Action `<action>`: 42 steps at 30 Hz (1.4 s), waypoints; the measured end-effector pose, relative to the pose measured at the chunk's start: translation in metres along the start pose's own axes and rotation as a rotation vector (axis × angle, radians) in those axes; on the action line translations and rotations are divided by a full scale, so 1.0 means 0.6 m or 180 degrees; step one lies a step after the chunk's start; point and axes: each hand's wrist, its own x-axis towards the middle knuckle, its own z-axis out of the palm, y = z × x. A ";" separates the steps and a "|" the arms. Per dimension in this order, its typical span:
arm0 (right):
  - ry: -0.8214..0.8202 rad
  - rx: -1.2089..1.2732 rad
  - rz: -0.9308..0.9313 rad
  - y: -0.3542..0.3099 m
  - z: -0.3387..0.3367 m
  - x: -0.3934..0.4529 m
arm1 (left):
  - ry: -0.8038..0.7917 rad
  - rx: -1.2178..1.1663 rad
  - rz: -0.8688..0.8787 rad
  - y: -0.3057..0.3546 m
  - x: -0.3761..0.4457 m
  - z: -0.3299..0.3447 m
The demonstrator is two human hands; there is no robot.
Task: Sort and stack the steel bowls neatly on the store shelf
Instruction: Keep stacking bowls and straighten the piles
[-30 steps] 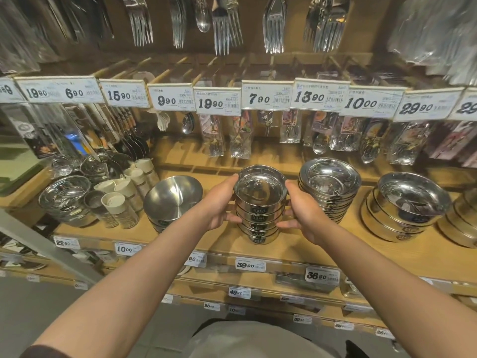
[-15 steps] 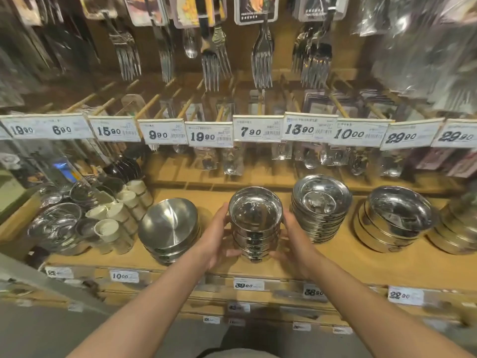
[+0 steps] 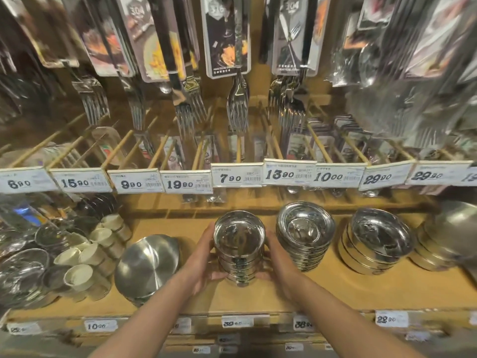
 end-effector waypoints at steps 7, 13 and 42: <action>0.0054 0.0025 0.0014 -0.002 0.007 0.000 | 0.0003 0.0020 0.0003 0.001 0.007 -0.003; 0.0044 0.0061 0.0099 -0.005 0.007 -0.009 | 0.0054 -0.0151 -0.0179 -0.006 0.011 -0.005; 0.0172 -0.0038 0.0236 -0.033 0.015 -0.033 | 0.0199 -0.0267 -0.0191 0.013 -0.005 -0.002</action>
